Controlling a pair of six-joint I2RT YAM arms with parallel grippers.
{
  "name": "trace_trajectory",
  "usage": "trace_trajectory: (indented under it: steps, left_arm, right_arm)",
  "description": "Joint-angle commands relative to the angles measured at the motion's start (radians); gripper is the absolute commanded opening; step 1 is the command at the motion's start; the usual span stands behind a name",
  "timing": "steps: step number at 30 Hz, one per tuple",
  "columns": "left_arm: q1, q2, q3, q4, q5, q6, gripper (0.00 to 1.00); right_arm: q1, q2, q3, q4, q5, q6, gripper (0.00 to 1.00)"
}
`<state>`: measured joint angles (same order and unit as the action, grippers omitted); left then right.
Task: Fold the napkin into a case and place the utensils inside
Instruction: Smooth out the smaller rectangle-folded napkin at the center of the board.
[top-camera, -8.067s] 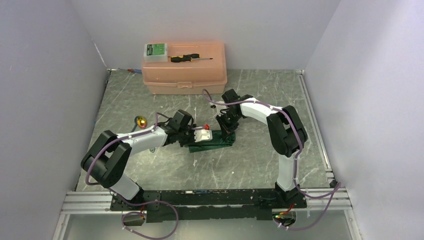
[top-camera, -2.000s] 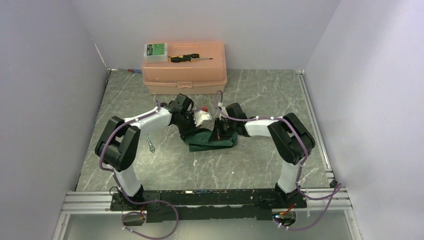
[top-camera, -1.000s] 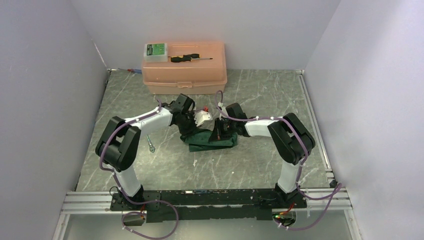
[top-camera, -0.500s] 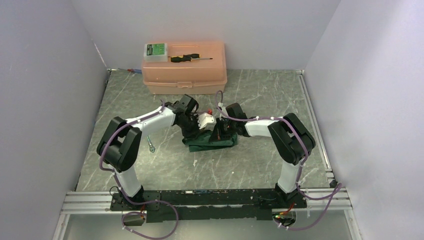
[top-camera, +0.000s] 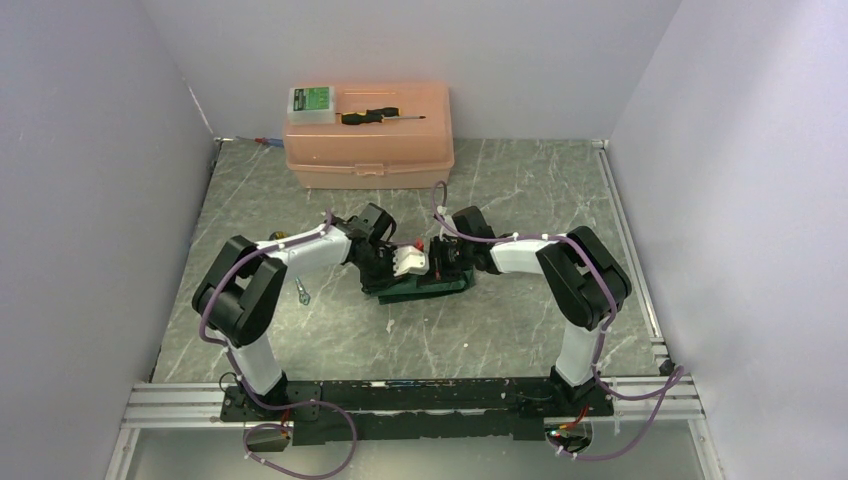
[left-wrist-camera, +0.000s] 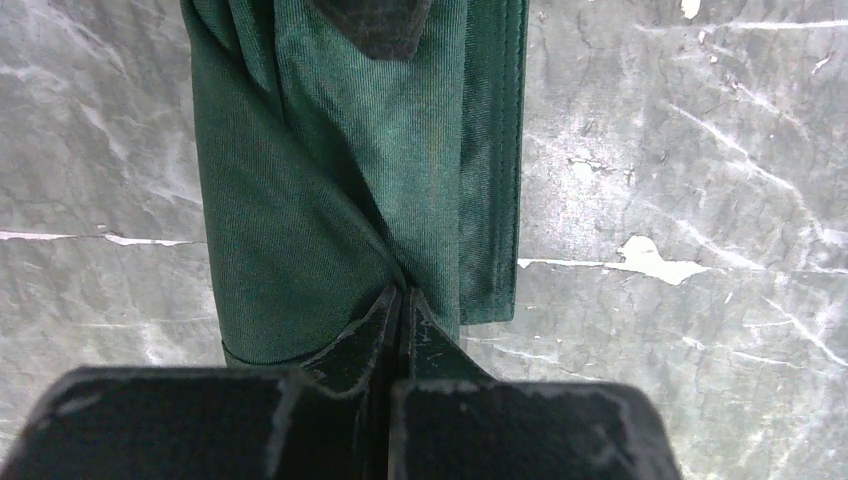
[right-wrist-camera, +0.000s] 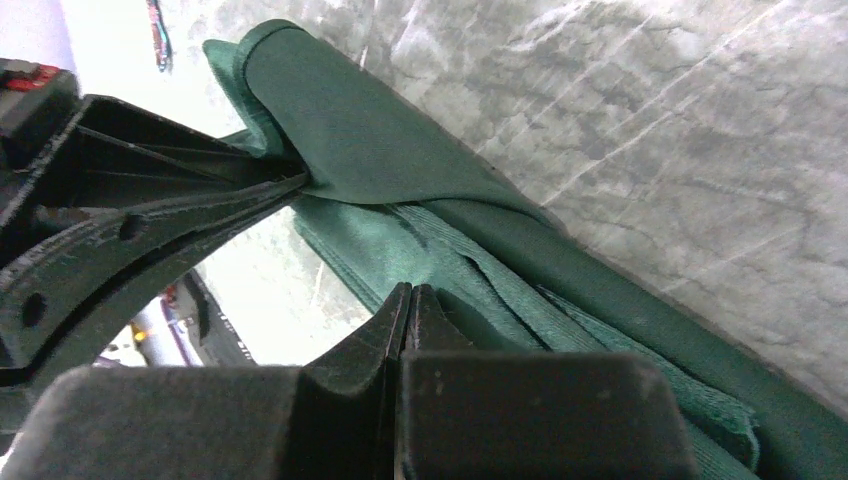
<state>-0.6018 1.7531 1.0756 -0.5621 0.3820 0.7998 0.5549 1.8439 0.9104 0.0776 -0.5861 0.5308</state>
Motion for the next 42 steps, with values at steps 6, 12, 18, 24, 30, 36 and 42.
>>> trace_trajectory:
  steps: [6,12,18,24,30,36,42]
  left_arm:
    - [-0.018,0.023,-0.061,0.071,-0.056,0.056,0.03]
    - [-0.029,0.02,-0.066,0.068,-0.058,0.044,0.03]
    - [-0.036,0.02,-0.06,0.064,-0.054,0.038,0.03]
    - [-0.038,0.014,-0.071,0.061,-0.055,0.04,0.03]
    - [-0.039,0.002,-0.096,0.064,-0.069,0.05,0.03]
    - [-0.044,-0.003,-0.102,0.077,-0.064,0.047,0.03]
    - [-0.044,-0.007,-0.102,0.078,-0.065,0.048,0.03]
  right_arm:
    - [-0.007,0.0,-0.002,0.228,-0.168,0.161,0.0]
    - [0.002,0.075,0.084,0.248,-0.189,0.182,0.0]
    - [0.014,0.162,0.146,0.188,-0.149,0.148,0.0]
    - [0.015,0.189,0.167,0.16,-0.107,0.131,0.0]
    - [0.016,0.137,0.182,0.164,-0.125,0.131,0.0]
    - [0.023,0.163,0.191,0.222,-0.156,0.176,0.0]
    - [0.031,0.199,0.233,0.177,-0.125,0.156,0.0]
